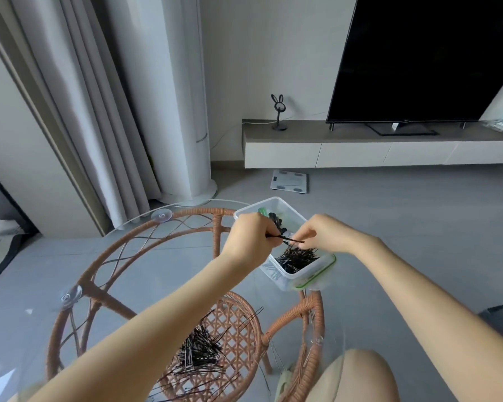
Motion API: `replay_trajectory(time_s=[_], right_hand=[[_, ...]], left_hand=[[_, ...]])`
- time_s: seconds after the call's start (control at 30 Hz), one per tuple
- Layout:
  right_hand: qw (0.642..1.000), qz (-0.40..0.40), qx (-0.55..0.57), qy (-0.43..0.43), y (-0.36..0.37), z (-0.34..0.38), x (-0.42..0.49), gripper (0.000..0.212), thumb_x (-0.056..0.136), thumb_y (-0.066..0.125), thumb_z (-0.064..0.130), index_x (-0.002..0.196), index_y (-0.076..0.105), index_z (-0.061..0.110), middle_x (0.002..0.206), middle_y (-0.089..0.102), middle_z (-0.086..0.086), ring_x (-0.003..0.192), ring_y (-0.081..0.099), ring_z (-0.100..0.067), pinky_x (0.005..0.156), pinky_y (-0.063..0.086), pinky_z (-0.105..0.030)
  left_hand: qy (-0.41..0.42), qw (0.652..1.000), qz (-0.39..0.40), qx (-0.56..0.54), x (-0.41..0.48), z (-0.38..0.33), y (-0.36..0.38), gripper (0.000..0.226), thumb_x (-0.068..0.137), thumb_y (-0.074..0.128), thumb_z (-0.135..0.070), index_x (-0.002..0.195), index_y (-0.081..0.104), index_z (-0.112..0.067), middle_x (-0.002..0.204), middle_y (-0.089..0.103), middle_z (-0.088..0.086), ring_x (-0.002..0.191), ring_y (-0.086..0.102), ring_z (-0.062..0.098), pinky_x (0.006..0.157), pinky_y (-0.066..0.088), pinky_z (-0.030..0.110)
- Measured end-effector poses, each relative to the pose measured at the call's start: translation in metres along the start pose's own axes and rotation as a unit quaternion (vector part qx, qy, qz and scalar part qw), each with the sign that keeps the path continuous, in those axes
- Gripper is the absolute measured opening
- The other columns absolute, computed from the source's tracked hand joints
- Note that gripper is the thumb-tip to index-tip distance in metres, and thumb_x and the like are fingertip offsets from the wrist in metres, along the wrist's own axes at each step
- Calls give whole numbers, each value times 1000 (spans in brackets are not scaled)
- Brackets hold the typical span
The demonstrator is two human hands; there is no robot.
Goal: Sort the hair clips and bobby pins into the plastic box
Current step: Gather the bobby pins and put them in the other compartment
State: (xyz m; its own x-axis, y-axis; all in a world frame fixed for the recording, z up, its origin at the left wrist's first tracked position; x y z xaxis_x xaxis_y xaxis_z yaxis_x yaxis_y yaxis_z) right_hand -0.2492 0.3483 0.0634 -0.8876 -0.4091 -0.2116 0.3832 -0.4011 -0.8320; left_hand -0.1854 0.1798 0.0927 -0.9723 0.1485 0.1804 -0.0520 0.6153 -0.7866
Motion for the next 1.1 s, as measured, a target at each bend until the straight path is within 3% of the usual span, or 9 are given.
replay_trajectory(time_s=[0.17, 0.23, 0.33, 0.5, 0.63, 0.73, 0.83, 0.97, 1.1], right_hand=[[981, -56, 180, 54, -14, -30, -17, 33, 89, 39, -11, 102, 66, 3, 94, 68, -10, 81, 66, -19, 72, 55, -21], [978, -70, 189, 60, -13, -34, -22, 34, 89, 36, -11, 106, 64, 0, 92, 66, -10, 79, 67, -19, 75, 56, -25], [979, -86, 179, 50, -10, -36, -25, 34, 90, 36, -10, 108, 63, -2, 93, 66, -14, 80, 67, -20, 81, 56, -31], [983, -115, 135, 37, -7, -26, -30, 25, 89, 47, -2, 103, 67, 4, 88, 67, -7, 83, 68, -19, 87, 55, -39], [980, -172, 95, -6, -4, 6, -45, 14, 87, 58, 10, 91, 72, 9, 74, 69, -1, 64, 62, -9, 74, 54, -32], [975, -175, 131, -30, 13, 38, -68, 17, 88, 56, 14, 80, 70, 9, 68, 68, -3, 60, 63, -20, 60, 55, -35], [989, -95, 110, -14, 53, 56, -87, 18, 90, 54, 20, 92, 69, 9, 81, 70, -5, 62, 64, -16, 58, 54, -32], [992, -48, -68, 99, 119, 56, -93, 37, 92, 47, 34, 120, 54, 10, 117, 59, -8, 112, 53, -25, 102, 34, -38], [982, -76, -85, 148, 157, 78, -93, 30, 93, 48, 25, 116, 47, 6, 120, 53, -13, 109, 54, -28, 84, 42, -31]], left_hand=[[-15, 996, 74, 38, 18, -5, 40, 16, 82, 59, -5, 69, 68, -2, 69, 57, 20, 66, 44, 23, 60, 40, 28], [-24, 992, 103, 73, 21, -8, 54, 26, 82, 56, -3, 58, 47, -6, 63, 46, 21, 66, 40, 29, 59, 34, 30], [-24, 980, 154, 127, 22, -12, 66, 12, 84, 58, -9, 78, 60, 1, 88, 64, 23, 87, 57, 39, 72, 45, 37], [-4, 979, 170, 109, 21, -8, 60, 33, 86, 61, -23, 113, 66, -4, 116, 67, 13, 108, 61, 29, 93, 49, 36], [-43, 994, 94, 36, 15, 0, 28, 24, 87, 58, -26, 72, 67, -10, 76, 66, 9, 76, 65, 28, 69, 52, 31], [-71, 997, 26, 17, -7, 21, 2, 27, 91, 51, -28, 69, 59, -13, 72, 63, 15, 67, 58, 29, 60, 46, 28], [-106, 994, -27, 26, -47, 63, -13, 31, 94, 47, -25, 90, 71, -5, 95, 73, 14, 89, 67, 32, 76, 53, 34], [-137, 986, -56, 81, -117, 121, -9, 35, 96, 42, -33, 118, 64, -17, 128, 62, 5, 119, 55, 24, 101, 42, 35], [-196, 974, 5, 115, -166, 150, 18, 61, 91, 15, -59, 138, 41, -31, 152, 32, -1, 145, 17, 27, 120, 9, 42]])
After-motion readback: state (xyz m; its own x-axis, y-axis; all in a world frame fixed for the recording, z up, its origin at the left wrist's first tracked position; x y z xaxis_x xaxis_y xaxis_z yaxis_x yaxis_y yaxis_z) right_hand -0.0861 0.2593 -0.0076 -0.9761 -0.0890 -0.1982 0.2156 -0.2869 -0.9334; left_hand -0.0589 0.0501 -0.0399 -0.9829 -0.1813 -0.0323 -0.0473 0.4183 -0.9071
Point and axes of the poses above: each hand's wrist, its own x-axis towards the middle knuckle, its own y-axis out of the palm, z = x × y, the point moved 2 cm from there along x, towards the middle knuckle
